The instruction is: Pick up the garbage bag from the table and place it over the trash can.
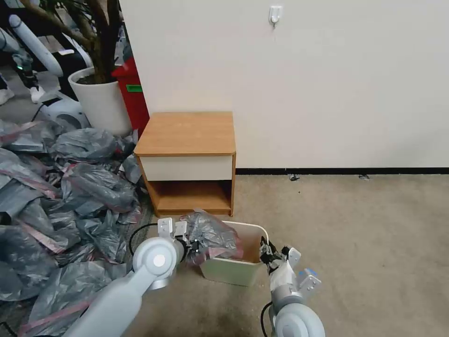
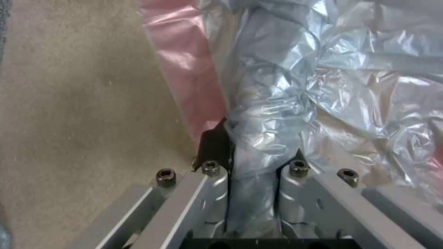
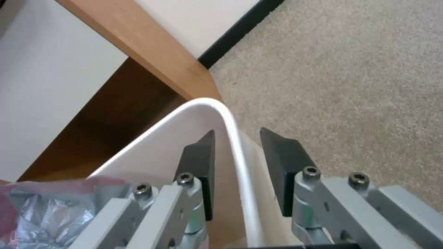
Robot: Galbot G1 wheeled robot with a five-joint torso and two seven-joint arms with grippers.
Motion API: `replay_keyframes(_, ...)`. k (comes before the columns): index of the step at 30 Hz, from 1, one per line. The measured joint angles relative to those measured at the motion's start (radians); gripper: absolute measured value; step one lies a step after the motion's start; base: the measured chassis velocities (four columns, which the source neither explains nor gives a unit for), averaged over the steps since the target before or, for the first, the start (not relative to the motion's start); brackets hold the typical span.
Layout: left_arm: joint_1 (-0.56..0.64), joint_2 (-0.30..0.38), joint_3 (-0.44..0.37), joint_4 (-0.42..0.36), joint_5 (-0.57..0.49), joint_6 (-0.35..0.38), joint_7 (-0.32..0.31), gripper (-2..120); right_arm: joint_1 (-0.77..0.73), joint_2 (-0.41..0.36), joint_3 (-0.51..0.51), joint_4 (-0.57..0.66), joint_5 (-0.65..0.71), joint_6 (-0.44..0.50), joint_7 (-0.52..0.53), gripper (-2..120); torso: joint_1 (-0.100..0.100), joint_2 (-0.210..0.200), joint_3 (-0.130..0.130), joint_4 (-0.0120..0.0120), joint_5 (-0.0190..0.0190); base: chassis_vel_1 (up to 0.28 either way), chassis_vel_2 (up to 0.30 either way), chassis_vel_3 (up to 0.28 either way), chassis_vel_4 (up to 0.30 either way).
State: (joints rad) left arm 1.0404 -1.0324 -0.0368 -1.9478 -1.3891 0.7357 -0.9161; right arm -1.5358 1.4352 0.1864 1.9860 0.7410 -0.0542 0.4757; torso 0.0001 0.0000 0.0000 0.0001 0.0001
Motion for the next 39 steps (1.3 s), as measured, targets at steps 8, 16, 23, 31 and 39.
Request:
replay_keyframes(8, 0.018, 0.014, -0.024, -0.018, 0.098, 0.001, 0.106, 10, -0.010, -0.017, -0.001, 0.081, -0.003, -0.001, -0.001, 30, 0.000, 0.000, 0.000, -0.0001, -0.0003, 0.000, 0.000, 0.000, 0.000)
replay_keyframes(16, 0.099, 0.052, -0.105, -0.047, 0.283, -0.047, 0.339, 10, -0.030, -0.089, -0.039, 0.224, 0.045, -0.054, -0.063, 51, 0.000, 0.000, 0.000, 0.0000, -0.0002, 0.000, 0.000, 0.000, 0.000)
replay_keyframes(23, 0.187, 0.086, -0.194, -0.088, 0.391, -0.120, 0.498, 10, 0.016, -0.246, -0.098, 0.282, 0.198, -0.188, -0.157, 72, 0.000, 0.000, 0.000, -0.0001, -0.0001, 0.000, 0.000, 0.000, 0.000)
replay_keyframes(31, 0.293, 0.113, -0.284, -0.146, 0.477, -0.175, 0.618, 10, 0.180, -0.416, -0.198, 0.231, 0.201, -0.252, -0.171, 96, 0.000, 0.000, 0.000, 0.0000, -0.0001, 0.000, 0.000, 0.000, 0.000)
replay_keyframes(39, 0.364, 0.118, -0.331, -0.185, 0.516, -0.184, 0.643, 10, 0.312, -0.441, -0.290, 0.191, 0.223, -0.239, -0.127, 100, 0.000, 0.000, 0.000, 0.0001, -0.0002, 0.000, 0.000, 0.000, 0.000)
